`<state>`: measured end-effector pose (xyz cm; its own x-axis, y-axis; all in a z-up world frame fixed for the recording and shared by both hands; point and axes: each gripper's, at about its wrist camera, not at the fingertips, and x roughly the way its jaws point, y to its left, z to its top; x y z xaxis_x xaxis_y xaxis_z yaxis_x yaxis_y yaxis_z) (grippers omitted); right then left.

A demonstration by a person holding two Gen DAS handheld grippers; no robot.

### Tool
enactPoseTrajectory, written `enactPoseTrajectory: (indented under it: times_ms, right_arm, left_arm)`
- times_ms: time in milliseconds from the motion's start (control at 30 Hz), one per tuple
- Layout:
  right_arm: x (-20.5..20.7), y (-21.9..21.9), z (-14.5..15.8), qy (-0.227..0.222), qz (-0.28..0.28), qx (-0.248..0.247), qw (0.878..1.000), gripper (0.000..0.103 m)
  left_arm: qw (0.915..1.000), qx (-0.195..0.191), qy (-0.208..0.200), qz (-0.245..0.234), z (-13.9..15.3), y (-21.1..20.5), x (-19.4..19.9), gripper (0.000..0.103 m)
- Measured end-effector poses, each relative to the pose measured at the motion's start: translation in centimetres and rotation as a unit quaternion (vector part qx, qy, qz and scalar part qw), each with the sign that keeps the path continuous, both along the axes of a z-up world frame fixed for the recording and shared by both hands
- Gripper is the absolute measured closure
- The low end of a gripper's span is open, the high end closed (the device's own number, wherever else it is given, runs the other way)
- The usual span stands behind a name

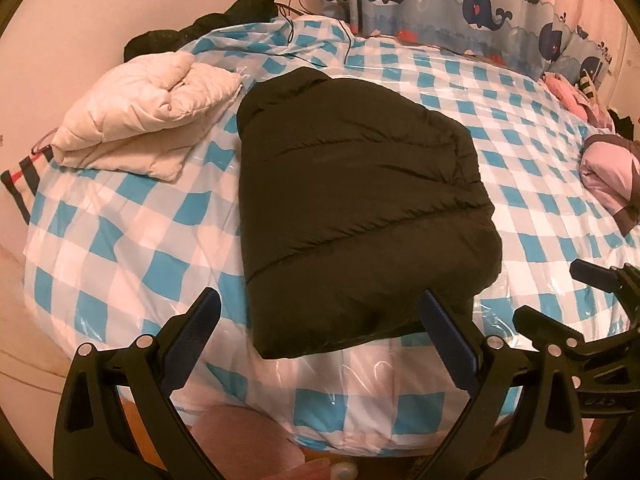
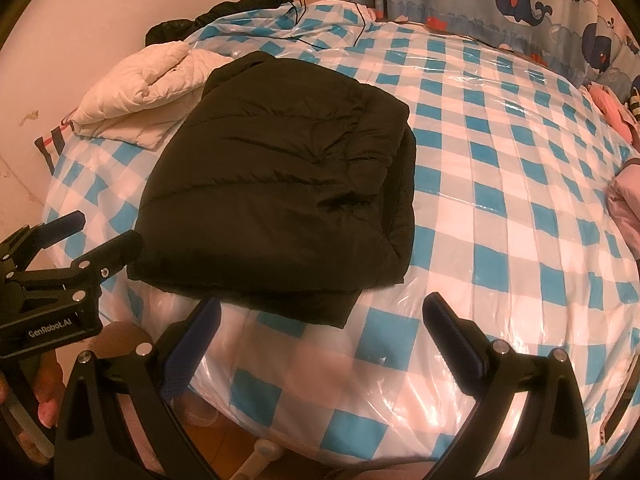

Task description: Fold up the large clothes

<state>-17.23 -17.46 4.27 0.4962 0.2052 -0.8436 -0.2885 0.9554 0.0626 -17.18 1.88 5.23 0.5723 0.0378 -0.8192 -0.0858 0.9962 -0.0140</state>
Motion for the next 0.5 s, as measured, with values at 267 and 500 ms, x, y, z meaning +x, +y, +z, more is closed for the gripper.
enactPoseTrajectory:
  times_ms: [267, 500]
  right_arm:
    - [0.0, -0.2, 0.0, 0.0, 0.0, 0.0, 1.0, 0.006]
    - [-0.1, -0.3, 0.0, 0.0, 0.001, 0.0, 1.0, 0.006]
  left_arm:
    - [1.0, -0.003, 0.006, 0.003, -0.1, -0.3, -0.4, 0.008]
    - [0.9998, 0.002, 0.02, 0.0, -0.5, -1.0, -0.9, 0.008]
